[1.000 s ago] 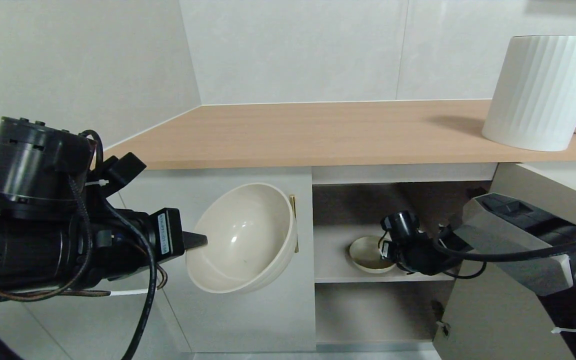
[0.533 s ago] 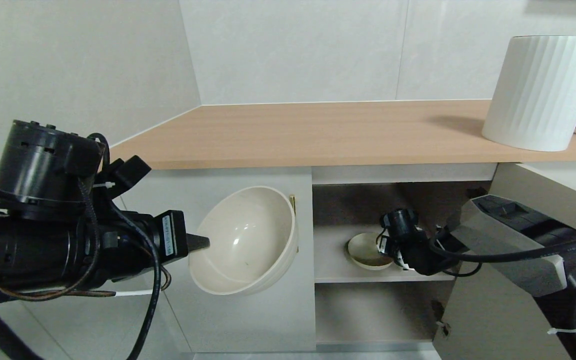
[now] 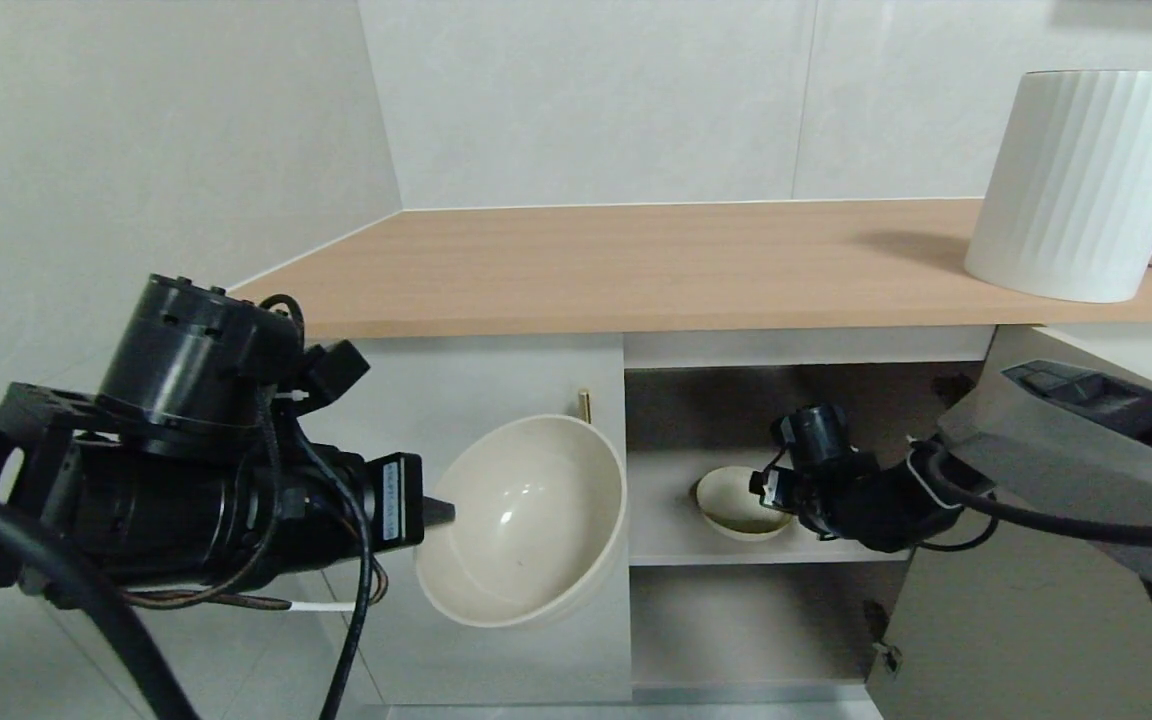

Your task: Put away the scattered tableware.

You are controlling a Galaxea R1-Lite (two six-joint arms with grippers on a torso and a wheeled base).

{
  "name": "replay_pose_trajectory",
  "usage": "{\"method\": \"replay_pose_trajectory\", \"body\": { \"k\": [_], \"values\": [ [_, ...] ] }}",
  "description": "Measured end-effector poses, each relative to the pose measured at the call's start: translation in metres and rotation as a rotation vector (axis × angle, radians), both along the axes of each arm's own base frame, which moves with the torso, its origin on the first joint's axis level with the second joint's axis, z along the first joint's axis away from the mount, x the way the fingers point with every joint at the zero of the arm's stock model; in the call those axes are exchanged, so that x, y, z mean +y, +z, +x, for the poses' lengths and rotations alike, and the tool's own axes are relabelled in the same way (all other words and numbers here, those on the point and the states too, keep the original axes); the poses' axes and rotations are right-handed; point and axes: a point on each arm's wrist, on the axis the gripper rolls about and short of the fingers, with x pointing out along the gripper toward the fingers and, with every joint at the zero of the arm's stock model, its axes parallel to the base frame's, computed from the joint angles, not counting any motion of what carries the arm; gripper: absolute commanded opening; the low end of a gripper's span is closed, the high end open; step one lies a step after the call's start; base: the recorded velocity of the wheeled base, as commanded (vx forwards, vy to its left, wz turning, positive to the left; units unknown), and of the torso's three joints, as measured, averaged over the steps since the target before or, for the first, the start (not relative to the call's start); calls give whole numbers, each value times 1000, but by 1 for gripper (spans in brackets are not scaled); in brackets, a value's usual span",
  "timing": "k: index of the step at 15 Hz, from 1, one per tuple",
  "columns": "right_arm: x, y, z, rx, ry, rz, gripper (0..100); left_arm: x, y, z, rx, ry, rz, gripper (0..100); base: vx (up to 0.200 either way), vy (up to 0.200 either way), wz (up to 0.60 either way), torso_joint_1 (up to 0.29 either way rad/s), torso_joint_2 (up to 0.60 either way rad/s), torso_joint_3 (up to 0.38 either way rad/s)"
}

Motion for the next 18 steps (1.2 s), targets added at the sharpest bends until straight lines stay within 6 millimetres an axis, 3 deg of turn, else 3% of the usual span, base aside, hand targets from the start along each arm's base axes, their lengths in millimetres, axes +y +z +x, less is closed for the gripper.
{"method": "replay_pose_trajectory", "body": {
  "k": [3, 6, 9, 13, 18],
  "values": [
    [10, 55, -47, 19, 202, 58, 100, -16, -20, 6, 44, -36, 82, 0, 0, 0, 0, 0, 0, 0],
    [22, 112, -110, 57, 408, 85, 100, -35, -48, 10, 98, -44, 200, 0, 0, 0, 0, 0, 0, 0],
    [39, 148, -173, 96, 599, 86, 100, -54, -63, 12, 117, -115, 263, 0, 0, 0, 0, 0, 0, 0],
    [42, 166, -200, 81, 674, 85, 100, -70, -72, 26, 101, -140, 321, 0, 0, 0, 0, 0, 0, 0],
    [60, 147, -202, 145, 709, 44, 100, -83, -75, 23, 103, -150, 316, 0, 0, 0, 0, 0, 0, 0]
  ]
}}
